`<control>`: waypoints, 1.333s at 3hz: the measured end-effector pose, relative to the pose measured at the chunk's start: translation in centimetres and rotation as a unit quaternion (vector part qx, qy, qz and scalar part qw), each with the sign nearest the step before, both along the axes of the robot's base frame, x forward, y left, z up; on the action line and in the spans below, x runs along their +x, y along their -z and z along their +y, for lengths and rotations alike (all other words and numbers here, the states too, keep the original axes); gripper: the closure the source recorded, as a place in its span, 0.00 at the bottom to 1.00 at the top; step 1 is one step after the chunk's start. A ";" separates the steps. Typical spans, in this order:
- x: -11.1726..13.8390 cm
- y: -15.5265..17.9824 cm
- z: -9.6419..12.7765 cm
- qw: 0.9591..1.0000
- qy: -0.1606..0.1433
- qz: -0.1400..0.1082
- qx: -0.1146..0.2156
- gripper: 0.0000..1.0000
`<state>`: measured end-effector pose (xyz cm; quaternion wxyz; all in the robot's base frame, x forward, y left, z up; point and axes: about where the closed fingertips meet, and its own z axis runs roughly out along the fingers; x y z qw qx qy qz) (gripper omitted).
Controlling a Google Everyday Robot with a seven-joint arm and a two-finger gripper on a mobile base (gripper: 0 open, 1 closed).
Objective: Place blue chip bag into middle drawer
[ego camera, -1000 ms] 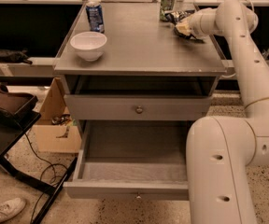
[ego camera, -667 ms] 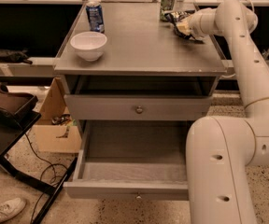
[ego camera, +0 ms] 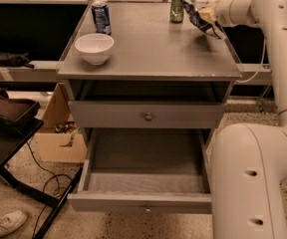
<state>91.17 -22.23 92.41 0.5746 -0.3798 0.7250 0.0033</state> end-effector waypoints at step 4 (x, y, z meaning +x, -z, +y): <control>-23.7 -26.3 -14.2 0.974 0.070 -0.214 -0.008 1.00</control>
Offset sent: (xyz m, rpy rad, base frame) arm -0.2929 -0.1298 0.1240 -0.0366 -0.2460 -0.0887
